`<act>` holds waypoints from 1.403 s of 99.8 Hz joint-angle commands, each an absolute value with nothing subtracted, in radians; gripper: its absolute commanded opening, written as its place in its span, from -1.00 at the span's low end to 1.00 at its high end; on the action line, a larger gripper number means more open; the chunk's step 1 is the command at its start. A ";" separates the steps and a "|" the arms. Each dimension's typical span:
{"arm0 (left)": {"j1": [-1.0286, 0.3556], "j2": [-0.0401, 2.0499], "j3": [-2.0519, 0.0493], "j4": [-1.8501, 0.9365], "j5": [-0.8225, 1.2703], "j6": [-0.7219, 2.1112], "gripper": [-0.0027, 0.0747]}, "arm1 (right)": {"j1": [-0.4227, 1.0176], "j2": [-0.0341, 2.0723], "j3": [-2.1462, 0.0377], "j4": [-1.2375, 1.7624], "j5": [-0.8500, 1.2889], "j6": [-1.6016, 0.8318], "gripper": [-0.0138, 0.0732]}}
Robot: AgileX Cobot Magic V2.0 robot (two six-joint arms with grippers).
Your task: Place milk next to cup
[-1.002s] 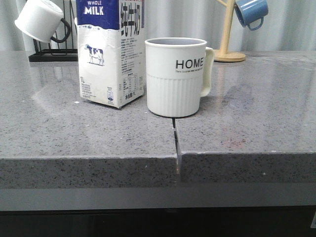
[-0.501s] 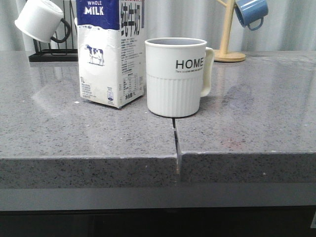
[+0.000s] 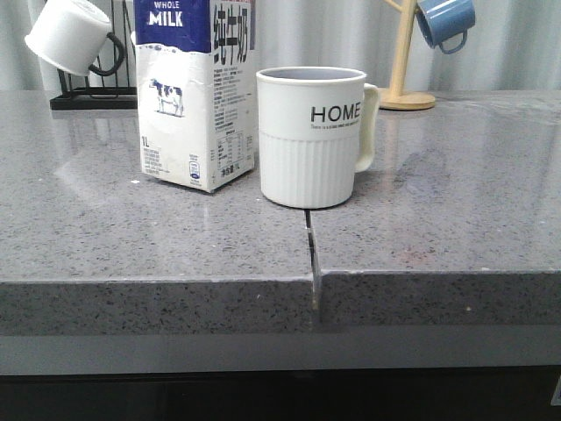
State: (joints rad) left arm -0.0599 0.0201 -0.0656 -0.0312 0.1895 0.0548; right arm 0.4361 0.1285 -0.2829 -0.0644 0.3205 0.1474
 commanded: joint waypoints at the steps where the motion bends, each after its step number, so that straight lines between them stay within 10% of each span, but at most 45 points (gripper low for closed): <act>1: -0.045 -0.027 -0.038 -0.015 0.087 0.021 -0.99 | 0.432 0.139 -0.310 -0.073 0.250 0.146 -0.84; 109: -0.037 -0.036 0.040 -0.012 -0.017 0.039 -0.99 | 0.432 0.139 -0.309 -0.075 0.249 0.146 -0.84; 140: -0.037 -0.036 0.040 -0.012 -0.017 0.039 -0.99 | 0.258 0.133 -0.171 -0.088 -0.028 0.146 -0.84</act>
